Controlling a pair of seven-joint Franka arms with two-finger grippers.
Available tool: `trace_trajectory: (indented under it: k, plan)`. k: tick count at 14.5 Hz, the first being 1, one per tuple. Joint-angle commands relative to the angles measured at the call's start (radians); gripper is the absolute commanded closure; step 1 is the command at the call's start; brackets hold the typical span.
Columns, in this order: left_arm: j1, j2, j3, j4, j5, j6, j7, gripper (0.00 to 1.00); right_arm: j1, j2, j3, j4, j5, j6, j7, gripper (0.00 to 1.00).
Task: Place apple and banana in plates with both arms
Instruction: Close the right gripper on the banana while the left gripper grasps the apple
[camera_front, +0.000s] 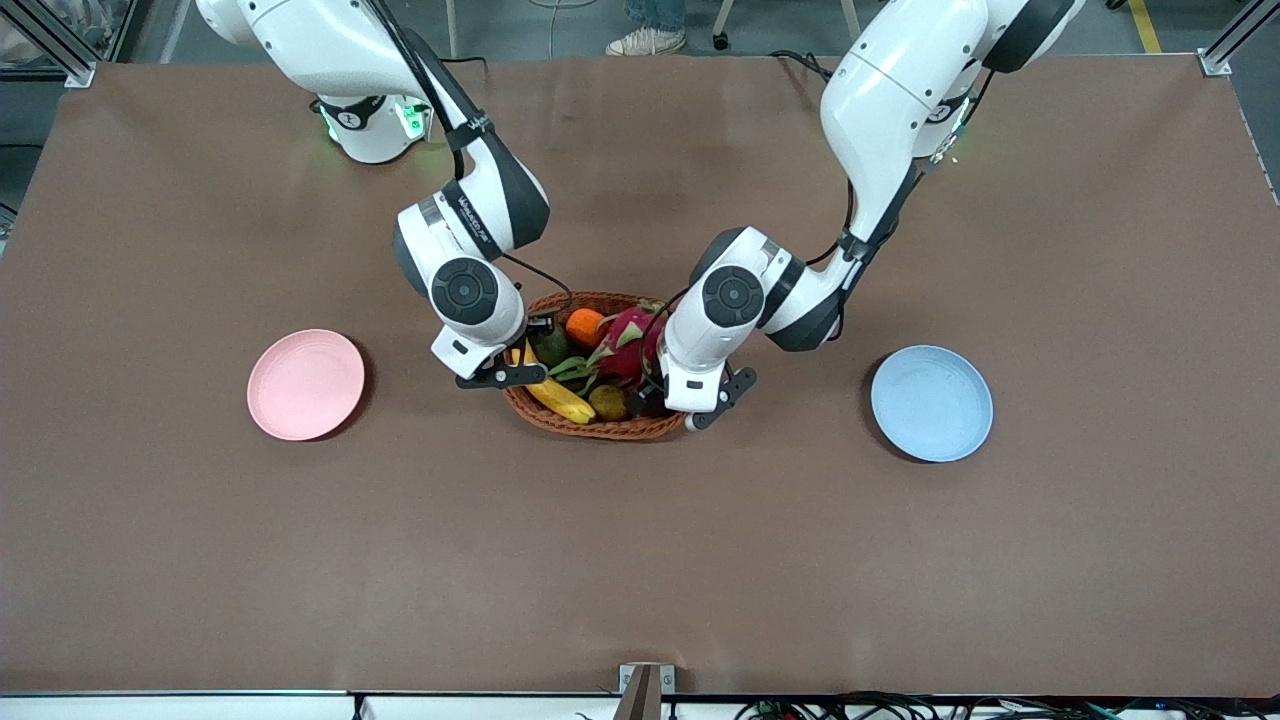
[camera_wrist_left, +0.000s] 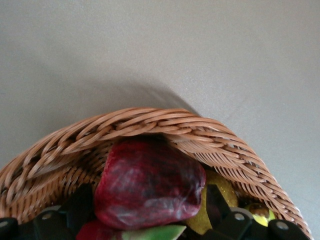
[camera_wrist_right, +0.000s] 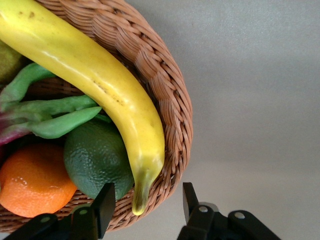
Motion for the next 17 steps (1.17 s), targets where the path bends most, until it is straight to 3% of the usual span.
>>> trace_trajectory:
  k: [1, 4, 11, 14, 17]
  plan:
    - [-0.013, 0.026, 0.008, 0.023, -0.009, 0.031, 0.013, 0.00, 0.009, -0.009, -0.002, -0.028, 0.008, 0.012, 0.015, 0.38]
    - [-0.025, 0.032, 0.008, 0.021, -0.009, 0.057, 0.013, 0.08, 0.010, -0.005, -0.002, -0.028, 0.007, 0.010, 0.015, 0.39]
    - [-0.031, 0.014, 0.008, 0.021, -0.011, 0.045, -0.008, 0.58, 0.016, 0.000, -0.002, -0.026, 0.007, 0.010, 0.015, 0.47]
    - [-0.027, -0.050, 0.009, 0.018, -0.012, -0.051, -0.037, 0.63, 0.016, 0.000, -0.002, -0.026, 0.007, 0.010, 0.013, 0.50]
    - [-0.010, -0.138, 0.015, 0.018, -0.008, -0.182, -0.034, 0.63, 0.019, 0.000, -0.002, -0.026, 0.007, 0.010, 0.013, 0.64]
